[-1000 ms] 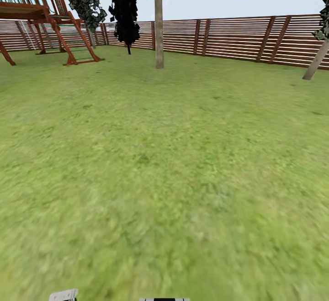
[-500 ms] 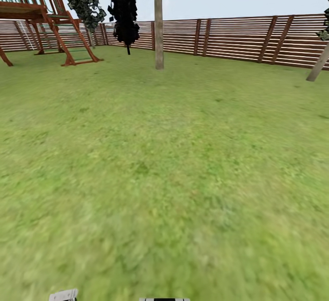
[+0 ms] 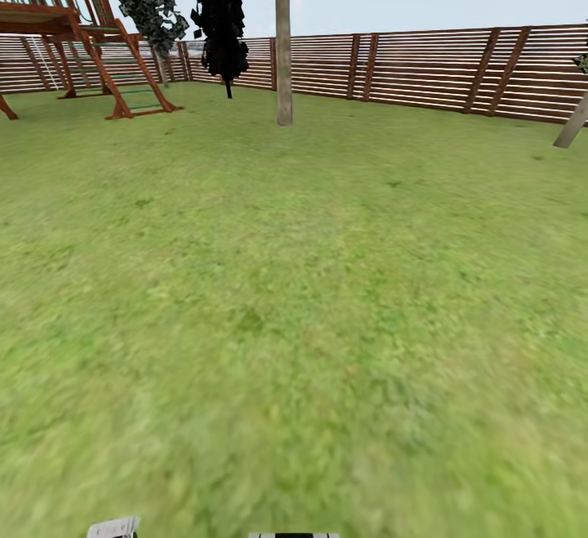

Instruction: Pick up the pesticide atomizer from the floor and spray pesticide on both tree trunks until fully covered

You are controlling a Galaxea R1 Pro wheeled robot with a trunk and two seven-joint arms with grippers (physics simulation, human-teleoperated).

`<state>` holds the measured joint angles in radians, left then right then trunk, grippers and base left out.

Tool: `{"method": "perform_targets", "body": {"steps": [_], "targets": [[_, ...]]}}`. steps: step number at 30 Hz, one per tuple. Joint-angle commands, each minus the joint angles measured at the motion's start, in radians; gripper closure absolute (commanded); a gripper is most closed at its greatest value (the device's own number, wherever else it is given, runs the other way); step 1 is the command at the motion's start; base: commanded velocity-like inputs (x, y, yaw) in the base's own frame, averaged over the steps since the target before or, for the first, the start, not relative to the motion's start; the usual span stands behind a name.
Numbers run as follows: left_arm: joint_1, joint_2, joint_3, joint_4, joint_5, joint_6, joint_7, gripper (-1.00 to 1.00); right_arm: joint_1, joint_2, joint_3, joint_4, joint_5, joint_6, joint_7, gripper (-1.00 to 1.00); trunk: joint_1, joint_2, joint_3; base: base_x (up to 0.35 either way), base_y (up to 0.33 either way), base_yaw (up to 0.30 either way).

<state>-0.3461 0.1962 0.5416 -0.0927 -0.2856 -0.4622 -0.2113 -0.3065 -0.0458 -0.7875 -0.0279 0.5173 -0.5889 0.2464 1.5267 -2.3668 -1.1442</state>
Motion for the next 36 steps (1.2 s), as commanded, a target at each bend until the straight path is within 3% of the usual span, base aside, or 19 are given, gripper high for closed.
{"method": "perform_targets", "body": {"steps": [1,36], "targets": [[-0.001,0.0,0.009,0.001,-0.006,-0.003,-0.005,1.0,0.0,0.0,-0.009,0.0,0.003,-0.002,0.007,-1.0,0.0,0.0,-0.001,0.337,0.0,0.0],[-0.001,0.0,0.009,0.0,-0.006,-0.003,-0.005,1.0,0.0,0.0,-0.009,0.0,0.003,-0.002,0.007,-1.0,0.0,0.0,-0.001,0.338,0.0,0.0]]}}
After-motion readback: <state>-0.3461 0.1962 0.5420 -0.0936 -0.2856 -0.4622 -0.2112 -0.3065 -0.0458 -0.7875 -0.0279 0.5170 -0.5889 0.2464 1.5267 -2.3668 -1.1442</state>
